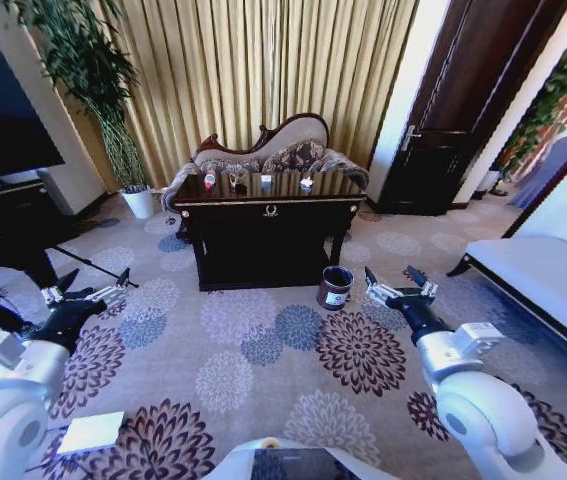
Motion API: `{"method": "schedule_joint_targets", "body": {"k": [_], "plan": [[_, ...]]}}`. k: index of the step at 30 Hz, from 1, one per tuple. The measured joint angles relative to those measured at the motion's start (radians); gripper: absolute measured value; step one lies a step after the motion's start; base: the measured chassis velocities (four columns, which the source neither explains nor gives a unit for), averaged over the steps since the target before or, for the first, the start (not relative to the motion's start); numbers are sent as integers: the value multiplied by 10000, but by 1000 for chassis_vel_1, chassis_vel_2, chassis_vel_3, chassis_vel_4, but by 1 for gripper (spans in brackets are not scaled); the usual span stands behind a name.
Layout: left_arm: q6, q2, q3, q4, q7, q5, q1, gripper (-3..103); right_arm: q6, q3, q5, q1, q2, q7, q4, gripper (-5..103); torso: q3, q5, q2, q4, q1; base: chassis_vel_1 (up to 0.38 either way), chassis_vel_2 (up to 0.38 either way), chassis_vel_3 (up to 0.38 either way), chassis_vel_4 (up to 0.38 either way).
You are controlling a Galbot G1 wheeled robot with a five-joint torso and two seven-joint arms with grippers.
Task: Move to the front of the table and place the trash on the table into the trash bin.
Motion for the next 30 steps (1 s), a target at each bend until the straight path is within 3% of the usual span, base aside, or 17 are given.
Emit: {"method": "schedule_joint_targets", "body": {"k": [30], "plan": [[0, 0, 0, 0, 0, 0, 0, 100, 0, 0, 0, 0, 0, 0, 0, 100, 0, 0, 0, 0, 0, 0, 0, 0, 0]]}}
